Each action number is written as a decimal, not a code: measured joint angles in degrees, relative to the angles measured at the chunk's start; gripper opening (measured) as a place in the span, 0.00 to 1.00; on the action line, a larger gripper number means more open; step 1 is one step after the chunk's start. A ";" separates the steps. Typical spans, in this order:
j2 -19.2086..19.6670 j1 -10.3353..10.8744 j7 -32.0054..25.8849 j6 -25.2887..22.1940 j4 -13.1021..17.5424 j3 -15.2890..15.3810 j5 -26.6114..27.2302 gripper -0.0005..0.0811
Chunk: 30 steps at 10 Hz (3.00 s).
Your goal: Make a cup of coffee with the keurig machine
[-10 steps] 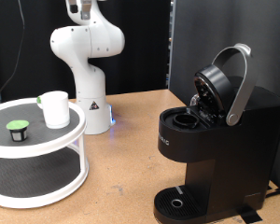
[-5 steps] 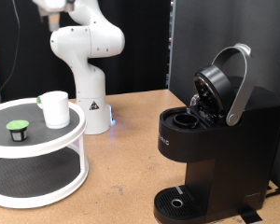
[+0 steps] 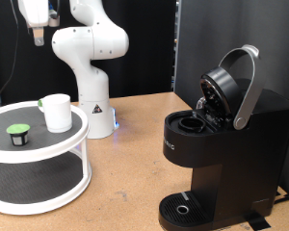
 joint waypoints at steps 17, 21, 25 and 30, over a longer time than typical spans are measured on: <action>7.90 0.01 -4.77 8.28 0.83 -4.63 -2.39 0.99; 7.95 0.00 -5.03 8.31 0.83 -4.64 -4.16 0.99; 7.76 0.10 -9.23 12.24 -1.22 -5.82 -3.30 0.99; 8.20 -0.33 -9.48 23.75 -10.42 -8.18 -5.20 0.99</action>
